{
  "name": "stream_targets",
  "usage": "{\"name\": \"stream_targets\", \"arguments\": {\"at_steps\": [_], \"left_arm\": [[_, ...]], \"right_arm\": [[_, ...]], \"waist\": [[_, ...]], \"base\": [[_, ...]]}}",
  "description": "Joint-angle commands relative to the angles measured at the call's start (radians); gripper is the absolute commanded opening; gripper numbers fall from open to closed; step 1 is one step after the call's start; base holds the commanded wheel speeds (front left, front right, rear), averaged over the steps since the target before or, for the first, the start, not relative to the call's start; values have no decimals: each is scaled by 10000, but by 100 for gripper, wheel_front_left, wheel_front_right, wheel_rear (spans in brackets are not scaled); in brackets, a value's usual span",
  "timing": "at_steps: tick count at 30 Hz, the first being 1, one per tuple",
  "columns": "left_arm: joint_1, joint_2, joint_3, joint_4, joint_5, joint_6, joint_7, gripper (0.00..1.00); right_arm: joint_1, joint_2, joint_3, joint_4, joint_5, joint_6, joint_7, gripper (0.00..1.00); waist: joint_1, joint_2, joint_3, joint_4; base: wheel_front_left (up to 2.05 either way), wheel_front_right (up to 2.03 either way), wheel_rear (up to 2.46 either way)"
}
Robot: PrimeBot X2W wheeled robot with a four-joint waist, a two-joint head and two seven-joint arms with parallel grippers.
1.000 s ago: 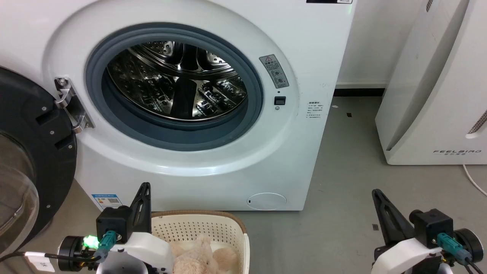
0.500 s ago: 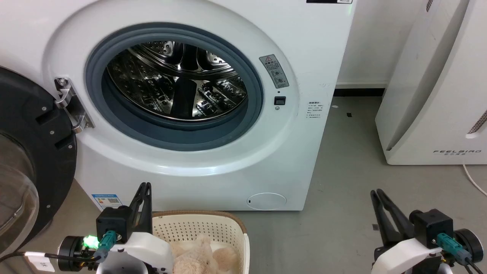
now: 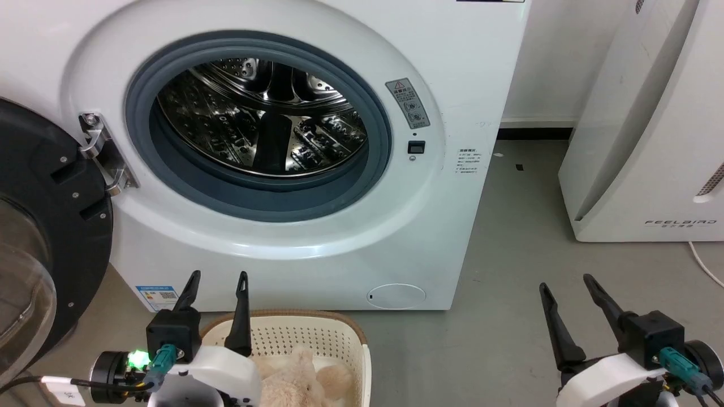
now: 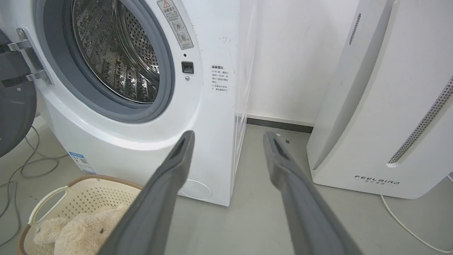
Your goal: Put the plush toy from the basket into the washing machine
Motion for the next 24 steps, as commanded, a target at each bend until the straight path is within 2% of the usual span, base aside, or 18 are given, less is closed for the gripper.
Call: {"name": "stream_targets", "arguments": {"at_steps": [1,14,24], "left_arm": [[-96,0,-14,56,-55,66,-88,100],[-593,63,-217,1014,-24,-37,-359,100],[-1371,157,-472,2631,-36,-249,-558,100]], "right_arm": [[-17,0,-43,-65,80,-1,-94,100],[-166,-1,-184,-97,365,-2,-364,100],[-368,-1,-295,-96,596,-3,-572,100]], "waist": [[0,0,12,1],[0,0,329,-56],[0,0,748,-157]], "base": [[0,0,0],[0,0,0],[0,0,0]]}}
